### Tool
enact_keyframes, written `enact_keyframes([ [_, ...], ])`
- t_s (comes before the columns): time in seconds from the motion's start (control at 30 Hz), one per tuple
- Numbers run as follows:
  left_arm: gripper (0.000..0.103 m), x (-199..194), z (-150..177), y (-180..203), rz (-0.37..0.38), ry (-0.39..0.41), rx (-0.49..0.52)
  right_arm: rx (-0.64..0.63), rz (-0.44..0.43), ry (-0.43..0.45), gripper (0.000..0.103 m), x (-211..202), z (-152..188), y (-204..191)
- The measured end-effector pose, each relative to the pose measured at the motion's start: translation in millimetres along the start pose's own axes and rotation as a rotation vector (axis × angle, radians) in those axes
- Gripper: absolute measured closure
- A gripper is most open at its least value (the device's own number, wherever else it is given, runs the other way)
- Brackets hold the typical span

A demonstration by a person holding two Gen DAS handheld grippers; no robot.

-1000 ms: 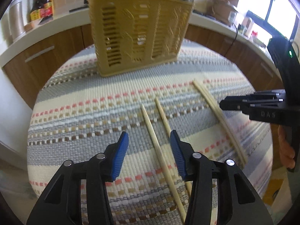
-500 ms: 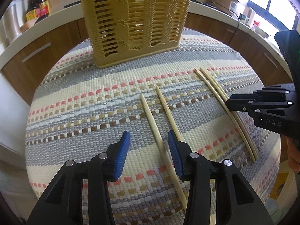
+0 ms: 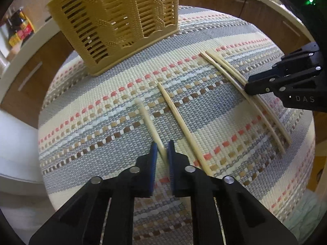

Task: Organize utensils
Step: 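Grasp a wooden chopstick with the left tool while the right tool grasps two chopsticks, then lift the chopsticks over the caddy and open both tools to drop them in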

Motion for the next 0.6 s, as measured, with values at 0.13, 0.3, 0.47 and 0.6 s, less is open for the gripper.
enact_keyframes([
  [0.13, 0.100, -4, 3, -3, 0.056, 0.041, -0.080, -0.020, -0.039, 0.033, 0.093, -4, 11, -8],
  [0.3, 0.100, -24, 3, -7, 0.145, 0.136, -0.134, -0.019, -0.094, 0.094, 0.093, -24, 15, -14],
  [0.47, 0.100, -54, -4, -7, 0.177, 0.236, -0.148, -0.039, -0.105, 0.182, 0.093, -56, 12, -12],
  [0.6, 0.100, -77, -8, -11, 0.174, 0.302, -0.160, -0.040, -0.145, 0.242, 0.093, -81, 5, -10],
])
Point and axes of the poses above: each gripper's, at about its wrist camera, not at the fingertips, and x roughly the way its jaws point, y to its right, z to its underside, the point moved 10 cm from there along x, roughly the way its jaws point, and after that the axes turned 6 degrees about -y, right-handed, at the moved point
